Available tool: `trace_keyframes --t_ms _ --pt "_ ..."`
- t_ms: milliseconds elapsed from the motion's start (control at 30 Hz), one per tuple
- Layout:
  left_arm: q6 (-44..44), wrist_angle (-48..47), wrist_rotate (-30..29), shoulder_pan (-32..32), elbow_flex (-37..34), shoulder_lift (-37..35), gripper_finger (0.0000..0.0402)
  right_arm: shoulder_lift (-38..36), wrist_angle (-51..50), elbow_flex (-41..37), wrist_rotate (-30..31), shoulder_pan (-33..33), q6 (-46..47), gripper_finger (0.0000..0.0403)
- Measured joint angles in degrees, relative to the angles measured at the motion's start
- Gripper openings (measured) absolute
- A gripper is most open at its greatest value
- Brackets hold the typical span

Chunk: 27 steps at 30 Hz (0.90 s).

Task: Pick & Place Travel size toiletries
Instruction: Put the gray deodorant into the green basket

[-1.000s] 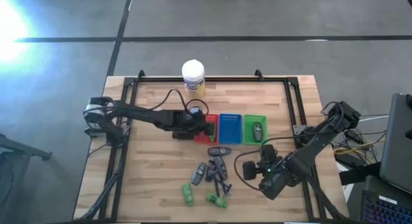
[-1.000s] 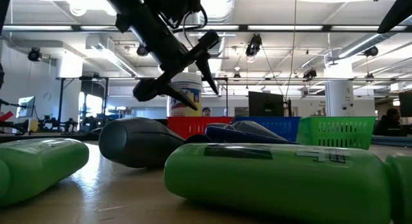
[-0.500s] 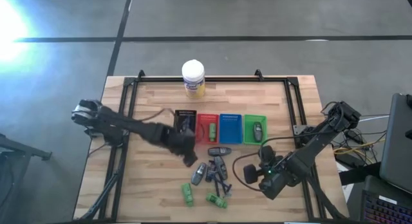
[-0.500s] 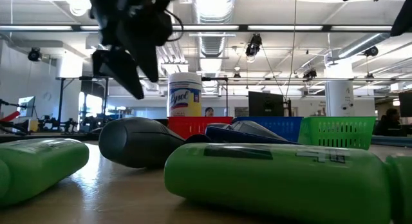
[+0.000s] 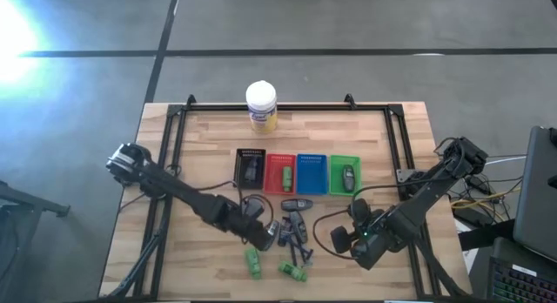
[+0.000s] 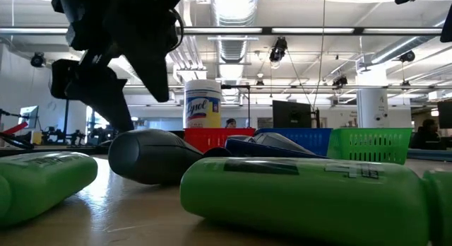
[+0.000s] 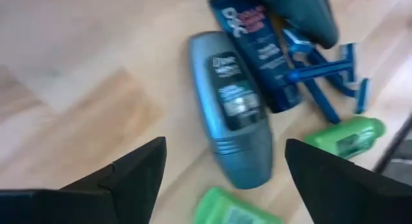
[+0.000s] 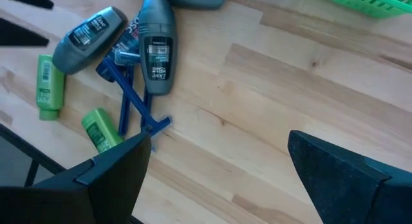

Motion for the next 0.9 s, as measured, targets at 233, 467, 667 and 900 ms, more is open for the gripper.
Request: trace_keyframes --t_ms 233,467,667,900 --pt "-1.55 0.78 -1.68 -1.47 3.61 5.50 0.0346 0.00 -0.03 0.00 0.02 0.00 -0.34 0.0364" --pt "4.61 -6.84 -2.27 -1.68 13.81 14.88 0.0347 0.02 0.03 -0.07 0.04 0.00 -0.48 0.0364" --pt "9.68 -17.84 -4.27 -1.65 20.70 20.57 0.0346 0.00 0.11 -0.07 0.05 0.09 -0.48 0.0364" --pt "13.69 -18.47 -3.58 -0.65 21.31 21.04 0.0346 0.27 0.12 -0.11 0.09 0.11 -0.90 0.0364"
